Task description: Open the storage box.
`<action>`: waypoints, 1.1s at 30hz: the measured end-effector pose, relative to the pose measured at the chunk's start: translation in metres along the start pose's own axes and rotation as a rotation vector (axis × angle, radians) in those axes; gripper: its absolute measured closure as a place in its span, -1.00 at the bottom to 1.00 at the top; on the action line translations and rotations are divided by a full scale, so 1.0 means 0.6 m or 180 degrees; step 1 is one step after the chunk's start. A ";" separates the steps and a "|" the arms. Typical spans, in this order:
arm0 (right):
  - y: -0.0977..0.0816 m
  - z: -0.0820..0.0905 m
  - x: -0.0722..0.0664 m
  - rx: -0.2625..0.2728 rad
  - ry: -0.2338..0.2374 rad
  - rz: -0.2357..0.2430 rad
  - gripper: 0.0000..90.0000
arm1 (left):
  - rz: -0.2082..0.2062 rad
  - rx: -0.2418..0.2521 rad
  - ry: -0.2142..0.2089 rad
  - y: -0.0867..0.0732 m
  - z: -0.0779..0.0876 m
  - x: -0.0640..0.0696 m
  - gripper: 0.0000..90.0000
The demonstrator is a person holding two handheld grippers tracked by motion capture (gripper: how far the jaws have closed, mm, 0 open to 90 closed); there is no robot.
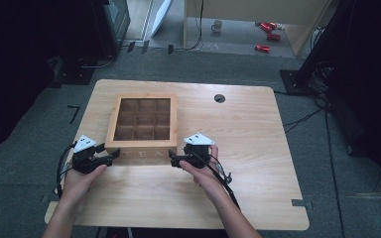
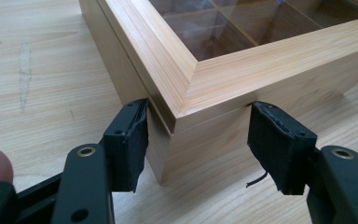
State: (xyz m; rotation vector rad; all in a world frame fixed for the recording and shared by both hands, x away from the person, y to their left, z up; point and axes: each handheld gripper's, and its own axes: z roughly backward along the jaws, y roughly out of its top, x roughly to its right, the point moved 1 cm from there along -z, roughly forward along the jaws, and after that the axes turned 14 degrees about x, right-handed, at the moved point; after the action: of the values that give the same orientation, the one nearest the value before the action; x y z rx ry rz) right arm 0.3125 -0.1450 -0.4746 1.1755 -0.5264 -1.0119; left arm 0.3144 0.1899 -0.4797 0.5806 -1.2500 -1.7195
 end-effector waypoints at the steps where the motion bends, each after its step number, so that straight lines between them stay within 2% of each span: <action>1: 0.000 0.000 0.000 -0.0002 0.0005 0.0006 -0.70 | -0.0006 0.0005 0.0002 0.000 0.000 0.000 -0.12; 18: -0.004 -0.011 -0.007 0.0002 0.0029 0.0060 -0.67 | -0.0134 0.0080 0.0063 0.014 0.007 0.009 -0.08; 30: 0.001 -0.018 -0.007 0.0121 -0.0109 0.0075 -0.34 | -0.0111 0.0103 0.0048 0.017 0.008 0.010 -0.08; 33: 0.001 -0.018 -0.008 0.0135 -0.0094 0.0092 -0.29 | -0.0092 0.0113 0.0039 0.017 0.009 0.009 -0.08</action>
State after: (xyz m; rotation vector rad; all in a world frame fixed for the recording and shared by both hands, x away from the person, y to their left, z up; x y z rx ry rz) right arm 0.3189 -0.1353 -0.4772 1.1889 -0.5893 -0.9989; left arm 0.3116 0.1869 -0.4676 0.6320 -1.2715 -1.7182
